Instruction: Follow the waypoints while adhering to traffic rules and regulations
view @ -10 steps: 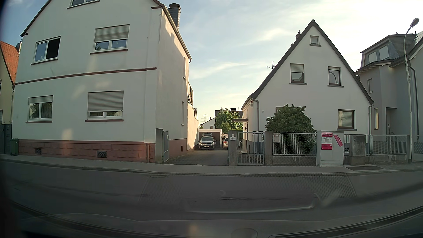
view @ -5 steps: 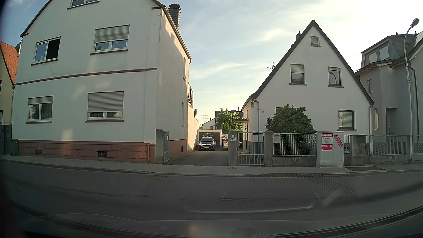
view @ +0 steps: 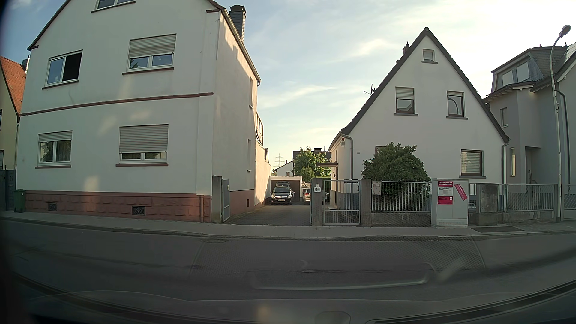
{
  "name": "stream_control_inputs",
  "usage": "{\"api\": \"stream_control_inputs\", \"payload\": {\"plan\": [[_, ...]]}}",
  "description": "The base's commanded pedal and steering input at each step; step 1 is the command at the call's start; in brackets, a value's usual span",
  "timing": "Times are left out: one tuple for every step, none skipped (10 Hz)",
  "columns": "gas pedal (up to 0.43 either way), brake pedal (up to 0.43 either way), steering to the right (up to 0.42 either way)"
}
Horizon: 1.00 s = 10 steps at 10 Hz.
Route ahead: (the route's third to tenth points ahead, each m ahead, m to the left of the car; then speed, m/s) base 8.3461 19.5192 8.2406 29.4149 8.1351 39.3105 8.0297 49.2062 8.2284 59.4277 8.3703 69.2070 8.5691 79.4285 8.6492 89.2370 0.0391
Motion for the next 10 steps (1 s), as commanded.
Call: {"api": "stream_control_inputs", "payload": {"plan": [[0.0, 0.244, -0.16], [0.0, 0.244, -0.16], [0.0, 0.244, -0.16], [0.0, 0.238, -0.16], [0.0, 0.244, -0.16], [0.0, 0.244, -0.16], [0.0, 0.244, -0.16], [0.0, 0.244, -0.16], [0.0, 0.244, -0.16], [0.0, 0.244, -0.16]]}}
